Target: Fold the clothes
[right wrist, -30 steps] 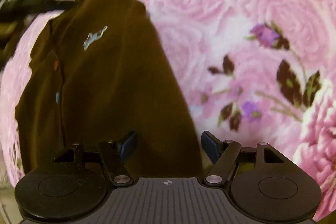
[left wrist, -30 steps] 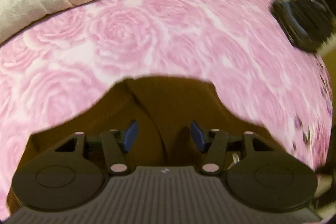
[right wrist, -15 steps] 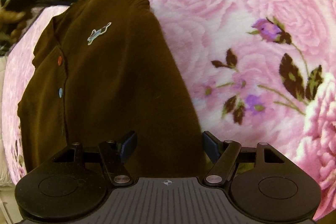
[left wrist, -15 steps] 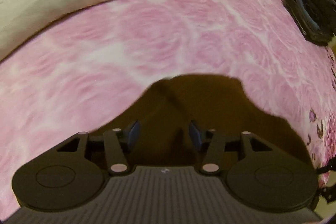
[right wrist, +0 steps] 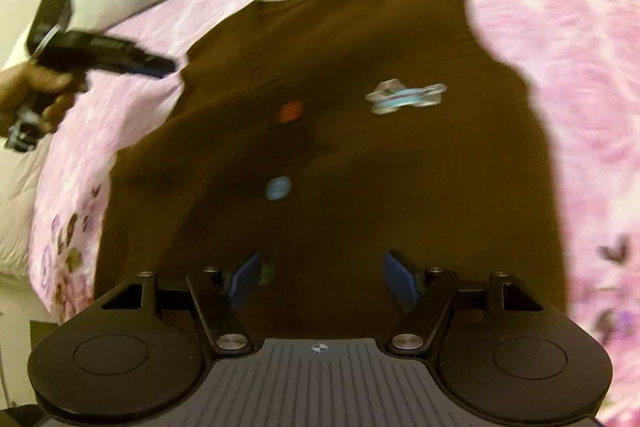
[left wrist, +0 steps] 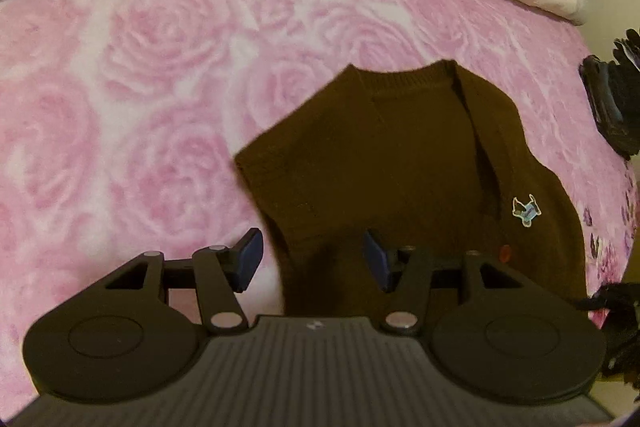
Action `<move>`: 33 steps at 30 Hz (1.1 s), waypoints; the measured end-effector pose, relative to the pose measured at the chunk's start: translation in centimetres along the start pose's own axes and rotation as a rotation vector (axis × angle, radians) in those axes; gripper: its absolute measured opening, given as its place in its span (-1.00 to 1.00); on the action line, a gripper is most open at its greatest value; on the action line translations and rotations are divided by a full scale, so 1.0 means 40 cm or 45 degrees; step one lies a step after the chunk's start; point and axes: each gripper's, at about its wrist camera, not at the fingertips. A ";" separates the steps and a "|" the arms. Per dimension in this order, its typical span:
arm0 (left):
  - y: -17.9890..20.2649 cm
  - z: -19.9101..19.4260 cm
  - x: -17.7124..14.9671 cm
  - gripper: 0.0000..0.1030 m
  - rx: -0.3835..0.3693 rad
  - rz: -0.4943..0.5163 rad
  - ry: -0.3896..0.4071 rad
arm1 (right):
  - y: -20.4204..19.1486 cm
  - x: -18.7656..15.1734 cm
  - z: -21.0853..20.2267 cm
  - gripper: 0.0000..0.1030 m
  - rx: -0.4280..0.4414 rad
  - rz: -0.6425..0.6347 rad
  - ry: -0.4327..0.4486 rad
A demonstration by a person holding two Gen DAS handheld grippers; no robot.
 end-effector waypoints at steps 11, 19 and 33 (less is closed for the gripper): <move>-0.052 0.004 0.020 -0.99 0.045 0.132 0.133 | -0.185 -0.074 0.111 0.38 -0.018 -0.071 -0.041; -0.104 -0.043 -0.011 -0.82 -0.028 0.086 0.148 | -0.298 -0.152 0.186 0.38 -0.006 -0.085 -0.084; 0.017 -0.064 -0.354 -0.82 -0.123 0.343 -0.075 | -0.562 -0.343 0.272 0.37 0.066 -0.329 -0.249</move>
Point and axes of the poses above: each gripper's, at about its wrist camera, not at the fingertips, and z roughly the way its jaws point, y to its right, x to its top, and after that the axes turned 8 degrees about z, right-handed
